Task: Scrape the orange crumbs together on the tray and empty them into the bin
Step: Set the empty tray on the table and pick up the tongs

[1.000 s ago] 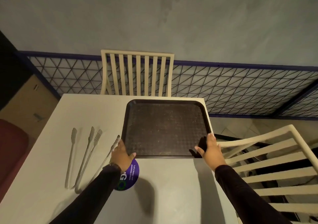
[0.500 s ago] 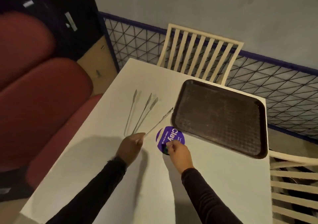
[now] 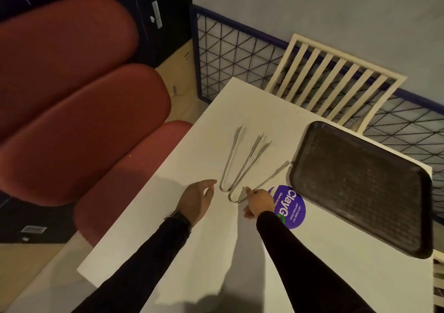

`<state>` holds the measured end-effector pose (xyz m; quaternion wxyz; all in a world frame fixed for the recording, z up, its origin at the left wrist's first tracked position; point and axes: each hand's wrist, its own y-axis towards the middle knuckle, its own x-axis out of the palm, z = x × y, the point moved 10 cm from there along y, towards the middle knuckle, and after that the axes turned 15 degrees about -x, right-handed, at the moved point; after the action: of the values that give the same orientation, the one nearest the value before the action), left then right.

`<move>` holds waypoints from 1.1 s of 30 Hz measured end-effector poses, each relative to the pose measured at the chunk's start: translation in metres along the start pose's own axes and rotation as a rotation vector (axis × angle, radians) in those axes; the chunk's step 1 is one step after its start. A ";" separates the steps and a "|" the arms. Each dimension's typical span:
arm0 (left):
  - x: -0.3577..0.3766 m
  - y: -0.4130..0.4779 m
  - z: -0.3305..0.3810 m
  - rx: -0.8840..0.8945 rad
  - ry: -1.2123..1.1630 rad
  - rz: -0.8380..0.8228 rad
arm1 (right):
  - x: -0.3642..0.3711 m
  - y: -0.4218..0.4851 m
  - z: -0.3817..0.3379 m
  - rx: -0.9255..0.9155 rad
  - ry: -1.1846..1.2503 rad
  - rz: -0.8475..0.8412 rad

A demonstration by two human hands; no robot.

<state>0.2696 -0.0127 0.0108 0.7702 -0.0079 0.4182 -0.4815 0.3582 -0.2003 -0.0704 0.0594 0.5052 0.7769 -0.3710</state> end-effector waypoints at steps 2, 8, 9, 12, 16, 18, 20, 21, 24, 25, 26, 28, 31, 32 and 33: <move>-0.002 0.002 -0.006 -0.009 -0.033 -0.009 | 0.004 0.004 0.004 0.019 0.039 0.043; 0.001 0.012 -0.020 -0.035 -0.083 -0.048 | 0.011 -0.003 0.008 0.068 0.208 0.060; 0.002 0.015 -0.020 -0.037 -0.086 -0.046 | 0.010 -0.008 0.007 0.053 0.200 0.073; 0.008 0.029 -0.015 -0.050 -0.074 -0.034 | 0.000 -0.033 0.003 -0.010 0.159 0.129; 0.025 0.049 -0.002 -0.125 -0.041 -0.087 | -0.010 -0.065 0.013 -0.064 0.188 0.131; 0.034 0.056 0.004 -0.147 -0.022 -0.085 | -0.017 -0.078 0.022 -0.057 0.179 0.146; 0.041 0.062 0.007 -0.161 0.003 -0.066 | -0.024 -0.088 0.032 -0.051 0.145 0.150; 0.045 0.065 0.007 -0.169 0.020 -0.055 | -0.026 -0.093 0.037 -0.049 0.141 0.141; 0.055 0.073 0.010 -0.178 0.067 -0.031 | -0.028 -0.104 0.052 -0.030 0.131 0.104; 0.057 0.076 0.012 -0.171 0.091 -0.025 | -0.030 -0.107 0.056 -0.029 0.140 0.108; 0.060 0.078 0.014 -0.163 0.116 -0.021 | -0.031 -0.109 0.060 -0.026 0.169 0.119; 0.067 0.082 0.018 -0.138 0.182 -0.015 | -0.034 -0.111 0.067 -0.031 0.206 0.135; 0.076 0.084 0.029 -0.068 0.253 -0.003 | -0.045 -0.111 0.075 -0.027 0.220 0.166; 0.078 0.085 0.031 -0.062 0.264 0.006 | -0.053 -0.109 0.077 -0.037 0.197 0.180; 0.081 0.085 0.034 -0.068 0.275 0.021 | -0.062 -0.107 0.077 -0.053 0.160 0.190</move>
<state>0.3687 -0.0409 -0.0538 0.7097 0.0363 0.5361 -0.4556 0.2779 -0.3183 -0.0416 0.0454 0.6029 0.7372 -0.3017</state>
